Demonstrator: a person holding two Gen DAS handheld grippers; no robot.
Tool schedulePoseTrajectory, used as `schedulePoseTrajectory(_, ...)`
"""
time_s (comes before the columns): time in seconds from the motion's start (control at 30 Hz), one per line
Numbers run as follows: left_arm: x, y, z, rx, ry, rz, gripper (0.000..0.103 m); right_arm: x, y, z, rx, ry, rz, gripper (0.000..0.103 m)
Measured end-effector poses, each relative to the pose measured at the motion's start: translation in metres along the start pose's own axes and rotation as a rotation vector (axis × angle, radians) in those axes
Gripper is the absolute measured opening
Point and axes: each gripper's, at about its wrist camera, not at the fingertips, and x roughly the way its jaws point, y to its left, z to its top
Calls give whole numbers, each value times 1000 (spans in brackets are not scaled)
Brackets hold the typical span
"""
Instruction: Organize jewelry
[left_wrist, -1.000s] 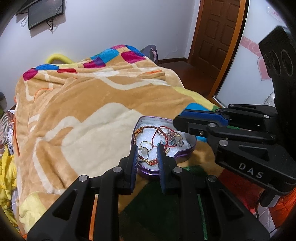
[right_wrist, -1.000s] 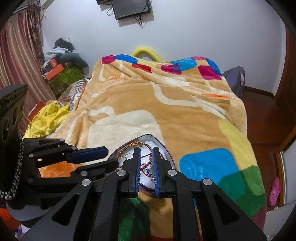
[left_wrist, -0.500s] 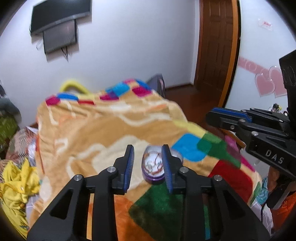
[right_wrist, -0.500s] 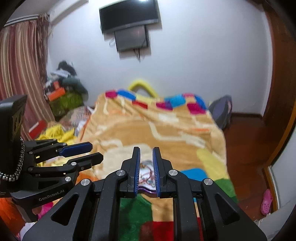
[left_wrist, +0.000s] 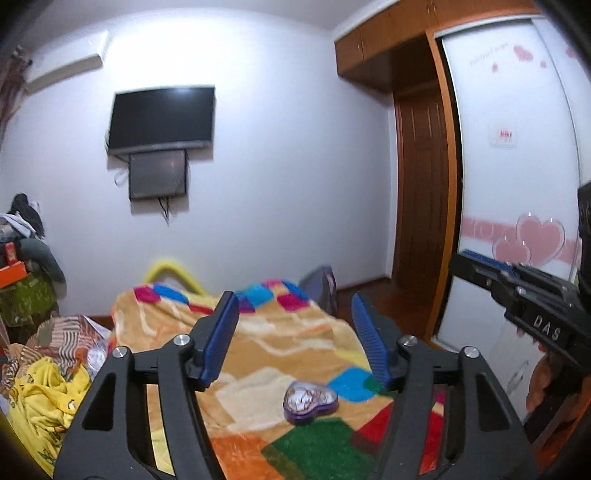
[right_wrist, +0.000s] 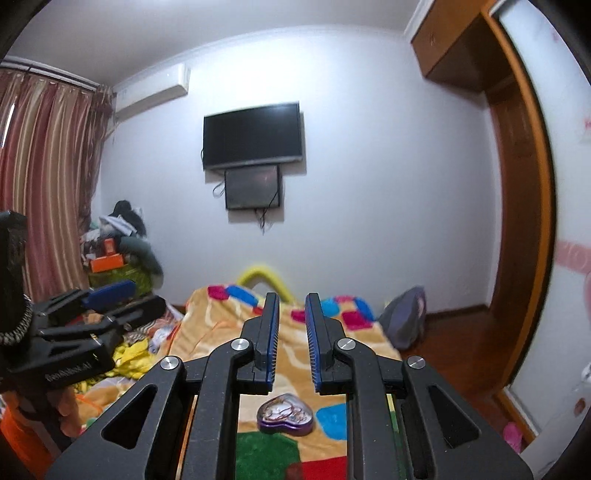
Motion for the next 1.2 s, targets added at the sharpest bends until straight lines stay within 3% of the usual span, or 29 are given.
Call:
schedulePoseTrajectory(0.07,-11,0,2,1,-33,13,66,-7,6,0,-5,-24,-5,31)
schedulePoseTrajectory(0.13,-20,0,3,-2,-59,23,71,-11,12,-1,-8,-51,-25,52)
schedulePoseTrajectory(0.3,-32,2,1,-25,-92,58,92,-16,20,-5,-11,-90,-62,76)
schedulePoseTrajectory(0.5,-42,-5,-6,-2,-95,92,97,-24,23,-7,-13,-108,-130,97)
schedulePoseTrajectory(1.2,-38,-4,-19,-32,-45,89,99,-37,20,-15,-30,-63,-136,98)
